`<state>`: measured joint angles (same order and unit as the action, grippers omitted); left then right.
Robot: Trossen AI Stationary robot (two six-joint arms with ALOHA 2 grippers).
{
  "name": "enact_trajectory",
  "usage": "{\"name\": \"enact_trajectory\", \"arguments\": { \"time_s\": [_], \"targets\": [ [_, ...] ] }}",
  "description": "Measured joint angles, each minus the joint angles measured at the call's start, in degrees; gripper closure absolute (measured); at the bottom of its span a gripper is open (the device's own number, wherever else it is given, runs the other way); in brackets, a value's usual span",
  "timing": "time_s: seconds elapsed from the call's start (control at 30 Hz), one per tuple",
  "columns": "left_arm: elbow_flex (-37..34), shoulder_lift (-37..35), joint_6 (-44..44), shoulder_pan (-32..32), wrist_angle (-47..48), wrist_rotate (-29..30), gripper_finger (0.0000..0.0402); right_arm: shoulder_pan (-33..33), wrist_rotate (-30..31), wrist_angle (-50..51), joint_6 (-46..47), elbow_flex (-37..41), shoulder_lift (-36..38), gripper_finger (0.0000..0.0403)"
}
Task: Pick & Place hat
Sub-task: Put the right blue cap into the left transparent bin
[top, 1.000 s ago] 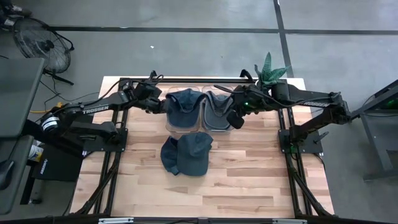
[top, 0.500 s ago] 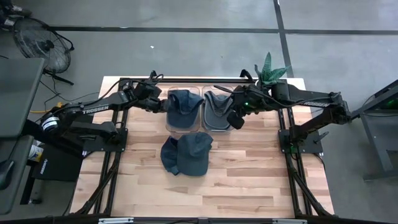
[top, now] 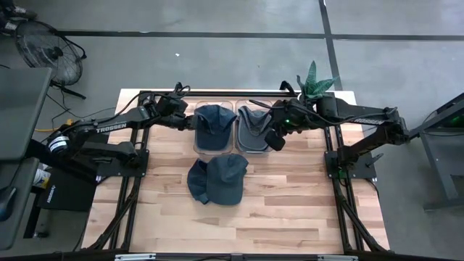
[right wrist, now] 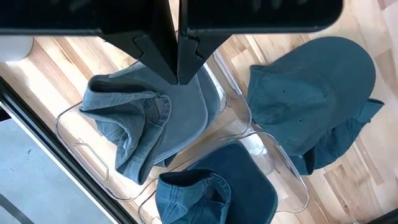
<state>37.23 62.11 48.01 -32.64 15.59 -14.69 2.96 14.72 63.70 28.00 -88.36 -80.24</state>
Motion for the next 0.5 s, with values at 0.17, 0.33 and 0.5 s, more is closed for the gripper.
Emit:
{"name": "enact_trajectory", "arguments": {
  "time_s": [0.17, 0.33, 0.5],
  "targets": [
    [0.0, 0.0, -4.0, 0.0, 0.0, 3.1, 0.0230, 0.0, -0.2, 0.6, 0.1, 0.0, 0.0, 0.0403],
    [0.0, -1.5, -8.5, 0.0, 0.0, 8.4, 0.0230, 0.0, -0.6, 0.8, 0.4, 0.0, 0.0, 0.0403],
    [0.0, -4.0, -10.9, 0.0, 0.0, 12.9, 0.0230, 0.0, -1.0, 0.8, 0.5, 0.0, 0.0, 0.0403]
  ]
}}
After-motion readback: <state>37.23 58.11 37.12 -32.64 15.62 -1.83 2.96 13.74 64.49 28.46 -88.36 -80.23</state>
